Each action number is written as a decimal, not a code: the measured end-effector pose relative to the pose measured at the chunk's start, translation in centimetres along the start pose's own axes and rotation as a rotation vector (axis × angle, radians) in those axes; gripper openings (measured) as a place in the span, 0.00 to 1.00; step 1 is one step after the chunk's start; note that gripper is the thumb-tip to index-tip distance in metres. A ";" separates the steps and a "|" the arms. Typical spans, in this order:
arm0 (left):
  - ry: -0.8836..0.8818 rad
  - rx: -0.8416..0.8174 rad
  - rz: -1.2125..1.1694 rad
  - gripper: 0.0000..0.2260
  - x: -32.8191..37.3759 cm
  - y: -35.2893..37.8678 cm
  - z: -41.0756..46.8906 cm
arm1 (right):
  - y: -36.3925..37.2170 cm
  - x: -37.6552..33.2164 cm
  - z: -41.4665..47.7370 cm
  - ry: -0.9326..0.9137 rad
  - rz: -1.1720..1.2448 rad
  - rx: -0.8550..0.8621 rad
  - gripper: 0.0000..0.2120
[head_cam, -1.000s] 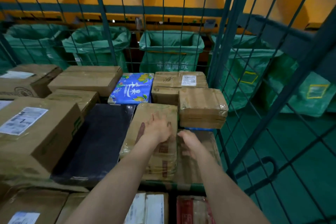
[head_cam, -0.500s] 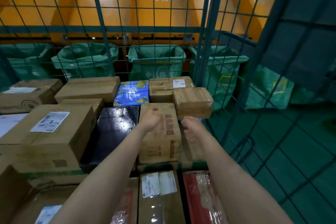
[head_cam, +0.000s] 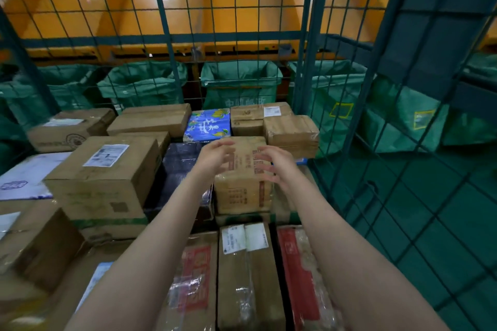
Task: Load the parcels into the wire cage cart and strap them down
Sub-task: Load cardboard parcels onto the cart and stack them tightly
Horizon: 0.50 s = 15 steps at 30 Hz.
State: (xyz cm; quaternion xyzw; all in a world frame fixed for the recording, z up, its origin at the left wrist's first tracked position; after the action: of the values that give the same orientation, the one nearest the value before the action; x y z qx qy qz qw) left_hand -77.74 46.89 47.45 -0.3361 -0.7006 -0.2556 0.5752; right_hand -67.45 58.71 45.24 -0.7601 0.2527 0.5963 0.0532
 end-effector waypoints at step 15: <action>0.018 0.243 -0.204 0.10 -3.3 3.8 -9.2 | 1.0 2.8 -5.1 -0.014 -0.043 -0.217 0.10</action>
State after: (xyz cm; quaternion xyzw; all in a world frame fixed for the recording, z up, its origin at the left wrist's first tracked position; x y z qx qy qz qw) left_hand -68.65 41.85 46.03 -0.1889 -0.7518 -0.2292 0.5887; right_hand -62.98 55.05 44.32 -0.7624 0.1697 0.6243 -0.0149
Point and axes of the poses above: each hand's wrist, its own z-axis towards the middle knuckle, its own y-axis out of the palm, x = y × z, the point moved 6 cm from there along z, towards the middle knuckle, and after that the axes turned 15 degrees about -x, right-handed, at the moved point
